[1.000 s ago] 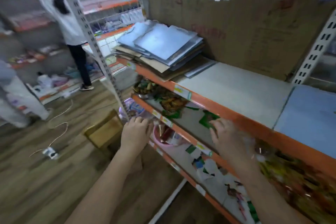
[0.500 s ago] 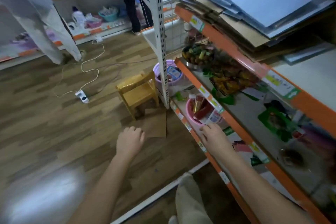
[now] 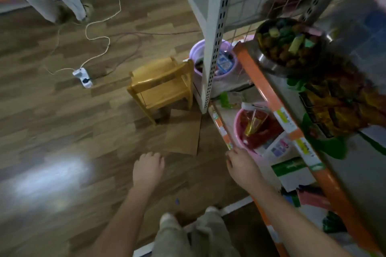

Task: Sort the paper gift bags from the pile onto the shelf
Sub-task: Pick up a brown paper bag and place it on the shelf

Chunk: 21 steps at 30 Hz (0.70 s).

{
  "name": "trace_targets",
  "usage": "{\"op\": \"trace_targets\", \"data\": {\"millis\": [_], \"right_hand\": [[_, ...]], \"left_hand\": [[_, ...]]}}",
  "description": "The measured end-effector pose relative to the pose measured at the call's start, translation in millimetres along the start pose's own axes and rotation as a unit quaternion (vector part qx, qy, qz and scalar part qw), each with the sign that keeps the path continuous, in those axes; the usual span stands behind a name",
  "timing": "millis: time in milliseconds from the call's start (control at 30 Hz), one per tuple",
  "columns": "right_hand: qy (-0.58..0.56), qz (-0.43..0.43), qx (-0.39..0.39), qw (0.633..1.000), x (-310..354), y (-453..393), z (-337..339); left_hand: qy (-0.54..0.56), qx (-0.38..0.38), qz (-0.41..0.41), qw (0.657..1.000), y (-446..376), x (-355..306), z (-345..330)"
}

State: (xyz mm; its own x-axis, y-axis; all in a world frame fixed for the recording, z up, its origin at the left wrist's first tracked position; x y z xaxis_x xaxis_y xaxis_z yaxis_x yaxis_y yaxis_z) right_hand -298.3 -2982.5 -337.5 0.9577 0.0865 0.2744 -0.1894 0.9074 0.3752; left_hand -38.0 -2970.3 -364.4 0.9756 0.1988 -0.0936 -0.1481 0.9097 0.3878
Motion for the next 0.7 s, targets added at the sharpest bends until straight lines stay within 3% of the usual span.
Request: {"op": "trace_targets", "data": {"millis": [267,433,700], "right_hand": [[-0.024,-0.039,0.063,0.997,-41,-126,-180],[-0.058,-0.060,0.086,0.993,-68,-198,-301],[-0.019,-0.063,0.104,0.992,-91,-285,-409]], "left_hand": [[0.037,0.066,0.056,0.996,-144,33,-187],[0.074,0.068,0.092,0.991,-216,59,-300],[0.190,0.111,0.210,0.953,-312,79,-417]]}}
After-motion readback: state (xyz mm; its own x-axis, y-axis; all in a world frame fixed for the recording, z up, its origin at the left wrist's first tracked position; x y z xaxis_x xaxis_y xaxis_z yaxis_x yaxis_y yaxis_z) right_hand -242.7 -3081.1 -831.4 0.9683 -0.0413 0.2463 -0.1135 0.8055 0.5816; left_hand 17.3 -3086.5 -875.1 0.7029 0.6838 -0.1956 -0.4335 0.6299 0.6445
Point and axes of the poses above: each hand's wrist, its own y-axis away from the middle knuckle, its own z-axis out of the back of the hand, x = y × z, the point moved 3 cm from there along -y, towards the middle knuckle, and after that the axes turned 2 degrees about z, right-handed, at the moved point
